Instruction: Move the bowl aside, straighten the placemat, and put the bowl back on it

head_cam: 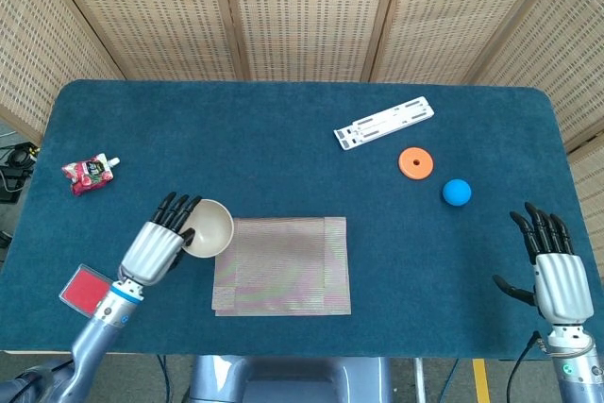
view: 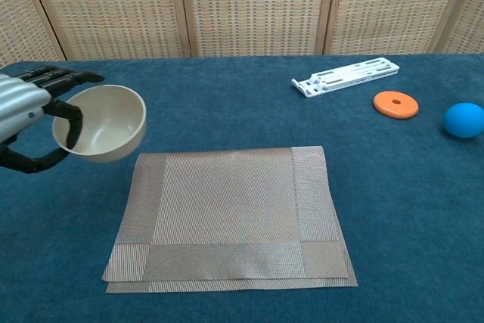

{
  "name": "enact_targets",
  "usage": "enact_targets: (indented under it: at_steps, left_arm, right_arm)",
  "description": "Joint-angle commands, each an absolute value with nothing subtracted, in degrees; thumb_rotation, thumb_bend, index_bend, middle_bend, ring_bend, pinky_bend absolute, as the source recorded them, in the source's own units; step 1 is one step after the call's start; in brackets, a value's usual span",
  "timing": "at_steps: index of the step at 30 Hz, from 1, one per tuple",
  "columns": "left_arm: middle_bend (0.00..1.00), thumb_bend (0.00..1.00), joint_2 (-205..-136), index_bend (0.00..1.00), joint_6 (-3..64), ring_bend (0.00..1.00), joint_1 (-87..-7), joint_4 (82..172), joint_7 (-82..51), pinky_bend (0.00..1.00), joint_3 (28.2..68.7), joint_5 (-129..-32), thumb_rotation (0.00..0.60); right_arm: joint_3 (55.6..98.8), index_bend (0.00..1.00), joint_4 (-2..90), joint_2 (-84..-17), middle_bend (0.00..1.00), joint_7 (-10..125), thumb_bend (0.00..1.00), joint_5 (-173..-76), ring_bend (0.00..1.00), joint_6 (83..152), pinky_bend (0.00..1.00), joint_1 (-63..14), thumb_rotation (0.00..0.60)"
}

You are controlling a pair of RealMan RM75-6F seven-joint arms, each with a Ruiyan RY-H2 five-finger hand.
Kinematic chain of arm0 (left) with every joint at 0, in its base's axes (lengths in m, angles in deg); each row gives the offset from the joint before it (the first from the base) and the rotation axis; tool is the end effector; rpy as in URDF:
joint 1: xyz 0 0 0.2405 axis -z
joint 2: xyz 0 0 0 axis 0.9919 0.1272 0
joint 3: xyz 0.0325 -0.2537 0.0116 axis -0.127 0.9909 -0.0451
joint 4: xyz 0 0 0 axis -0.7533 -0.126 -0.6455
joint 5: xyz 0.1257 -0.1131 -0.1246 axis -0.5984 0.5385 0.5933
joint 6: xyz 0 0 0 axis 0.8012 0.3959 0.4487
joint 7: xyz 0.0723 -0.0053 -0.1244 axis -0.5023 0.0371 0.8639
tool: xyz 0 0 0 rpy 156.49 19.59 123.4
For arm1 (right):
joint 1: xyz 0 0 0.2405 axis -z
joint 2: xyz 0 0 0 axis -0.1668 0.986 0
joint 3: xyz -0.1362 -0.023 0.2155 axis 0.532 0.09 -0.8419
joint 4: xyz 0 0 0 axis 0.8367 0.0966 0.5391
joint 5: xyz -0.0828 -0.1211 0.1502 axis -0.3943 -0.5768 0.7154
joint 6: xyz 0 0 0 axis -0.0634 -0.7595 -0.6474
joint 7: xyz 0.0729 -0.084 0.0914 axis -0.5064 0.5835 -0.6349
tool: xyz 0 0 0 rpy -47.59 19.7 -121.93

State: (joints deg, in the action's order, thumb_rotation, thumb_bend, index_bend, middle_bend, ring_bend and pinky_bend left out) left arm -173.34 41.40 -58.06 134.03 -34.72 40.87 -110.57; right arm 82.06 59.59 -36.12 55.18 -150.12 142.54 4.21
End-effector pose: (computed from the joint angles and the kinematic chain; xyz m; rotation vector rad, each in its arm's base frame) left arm -0.2265 0.2597 0.0199 -1.8448 -0.5496 -0.9342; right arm -0.2979 -0.1921 0.1497 1.3296 -0.8789 1.0832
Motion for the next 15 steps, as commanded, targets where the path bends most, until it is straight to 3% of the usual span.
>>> enact_targets:
  at_steps: [1,15]
  left_arm:
    - [0.00,0.49,-170.8,0.69,42.9,0.00,-60.6,129.2,-29.2,0.00,40.0,-108.9,0.600]
    - [0.00,0.49,-174.0,0.66,37.2,0.00,-62.2,114.8,-20.7,0.00,40.3,-103.5,0.600]
  right_arm:
    - [82.3,0.13,59.7,-36.4,0.00,55.8,0.14,-150.5,0.00,142.6,0.00,4.2,0.600]
    - [82.5,0.13,59.7,-36.7,0.00,56.7,0.14,-150.6,0.00,142.5,0.00,4.2,0.600]
